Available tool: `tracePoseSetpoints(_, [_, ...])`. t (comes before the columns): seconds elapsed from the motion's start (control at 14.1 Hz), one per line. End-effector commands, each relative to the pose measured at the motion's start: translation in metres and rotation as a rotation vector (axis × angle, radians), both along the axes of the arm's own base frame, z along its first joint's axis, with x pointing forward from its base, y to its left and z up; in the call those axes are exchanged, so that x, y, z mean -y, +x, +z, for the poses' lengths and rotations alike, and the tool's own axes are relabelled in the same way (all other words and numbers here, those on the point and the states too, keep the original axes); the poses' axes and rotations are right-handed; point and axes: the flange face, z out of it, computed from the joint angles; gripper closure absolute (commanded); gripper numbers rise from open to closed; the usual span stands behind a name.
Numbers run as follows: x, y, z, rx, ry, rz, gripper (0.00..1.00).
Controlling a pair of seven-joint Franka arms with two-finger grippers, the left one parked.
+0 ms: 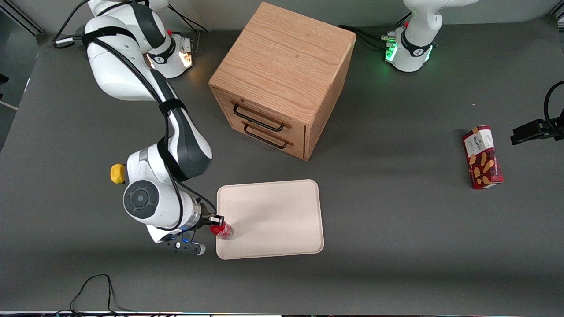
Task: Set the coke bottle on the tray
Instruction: 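Lift the bottle and carry it toward the cream tray, then lower the bottle upright onto the tray's edge and open the gripper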
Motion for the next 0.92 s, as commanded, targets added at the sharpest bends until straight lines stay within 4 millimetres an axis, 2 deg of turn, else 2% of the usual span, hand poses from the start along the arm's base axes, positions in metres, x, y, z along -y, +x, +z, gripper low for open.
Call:
tracePoseSetpoints(0.0, [-0.0037, 0.0075, 0.0037, 0.034, 0.027, -0.047, 1.0])
tracePoseSetpoints(0.64, [-0.0031, 0.0129, -0.0051, 0.063, 0.036, -0.064, 1.0])
tracePoseSetpoints(0.71, [-0.003, 0.0127, -0.0059, 0.061, 0.036, -0.064, 0.65])
tracePoseSetpoints(0.78, [-0.0018, 0.0133, -0.0058, 0.064, 0.034, -0.063, 0.17])
tracePoseSetpoints(0.85, [-0.0018, 0.0135, -0.0056, 0.065, 0.034, -0.063, 0.01])
